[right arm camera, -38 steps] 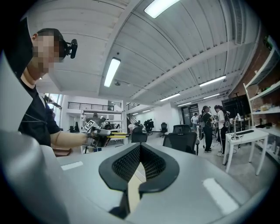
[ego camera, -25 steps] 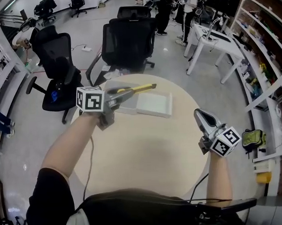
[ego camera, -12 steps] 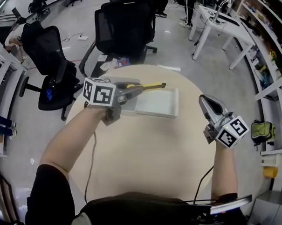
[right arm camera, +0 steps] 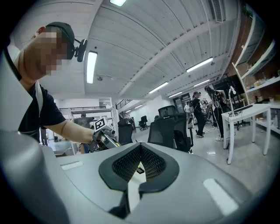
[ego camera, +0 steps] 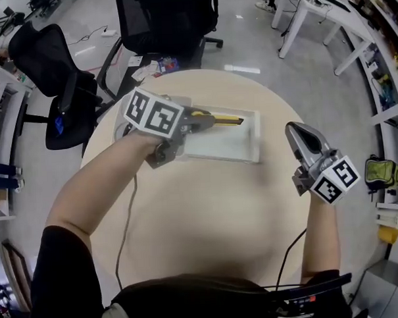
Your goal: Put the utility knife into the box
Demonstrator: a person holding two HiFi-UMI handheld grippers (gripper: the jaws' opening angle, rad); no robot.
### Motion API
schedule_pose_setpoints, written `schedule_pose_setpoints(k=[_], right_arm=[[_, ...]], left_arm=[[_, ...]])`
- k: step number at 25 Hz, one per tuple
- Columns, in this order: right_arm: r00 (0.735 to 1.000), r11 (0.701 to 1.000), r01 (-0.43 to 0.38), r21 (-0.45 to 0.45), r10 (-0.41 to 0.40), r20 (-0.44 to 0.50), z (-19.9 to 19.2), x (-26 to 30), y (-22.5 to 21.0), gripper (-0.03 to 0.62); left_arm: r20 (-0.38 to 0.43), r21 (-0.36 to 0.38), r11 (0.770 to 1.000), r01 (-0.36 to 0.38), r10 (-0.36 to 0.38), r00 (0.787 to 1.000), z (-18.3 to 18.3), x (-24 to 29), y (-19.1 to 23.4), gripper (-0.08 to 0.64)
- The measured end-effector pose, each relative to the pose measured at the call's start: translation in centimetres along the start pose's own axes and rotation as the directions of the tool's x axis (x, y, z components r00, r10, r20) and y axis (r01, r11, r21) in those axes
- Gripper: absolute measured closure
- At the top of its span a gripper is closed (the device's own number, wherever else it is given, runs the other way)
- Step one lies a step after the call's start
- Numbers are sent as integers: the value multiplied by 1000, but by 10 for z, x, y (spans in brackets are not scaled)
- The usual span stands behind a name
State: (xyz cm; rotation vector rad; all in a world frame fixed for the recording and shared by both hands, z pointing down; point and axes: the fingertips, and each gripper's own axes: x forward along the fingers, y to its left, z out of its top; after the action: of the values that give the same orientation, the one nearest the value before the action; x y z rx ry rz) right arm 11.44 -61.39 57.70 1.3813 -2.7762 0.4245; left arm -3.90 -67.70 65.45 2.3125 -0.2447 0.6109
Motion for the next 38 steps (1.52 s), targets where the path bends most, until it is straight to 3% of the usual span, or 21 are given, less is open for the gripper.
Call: schedule_pose_setpoints(k=[14, 23, 31, 34, 38], right_arm=[[1000, 1000, -7, 23, 7, -8, -36, 9, -30, 578], [1000, 999, -31, 37, 31, -2, -40, 7, -27, 578], [999, 998, -31, 48, 31, -8, -50, 9, -30, 578], [999, 998, -34, 49, 35, -9, -51, 10, -30, 578], [999, 998, -47, 48, 47, -8, -51, 13, -26, 578]], left_arm=[[-211, -91, 993, -73, 53, 976, -26, 73, 43, 491], [-281, -133, 988, -82, 42, 959, -42, 92, 49, 490], [-346, -160, 978, -135, 72, 935, -49, 100, 63, 481], [-341, -175, 969, -177, 109, 934, -48, 102, 69, 479], [-348, -122, 957, -263, 207, 914, -51, 109, 81, 440]])
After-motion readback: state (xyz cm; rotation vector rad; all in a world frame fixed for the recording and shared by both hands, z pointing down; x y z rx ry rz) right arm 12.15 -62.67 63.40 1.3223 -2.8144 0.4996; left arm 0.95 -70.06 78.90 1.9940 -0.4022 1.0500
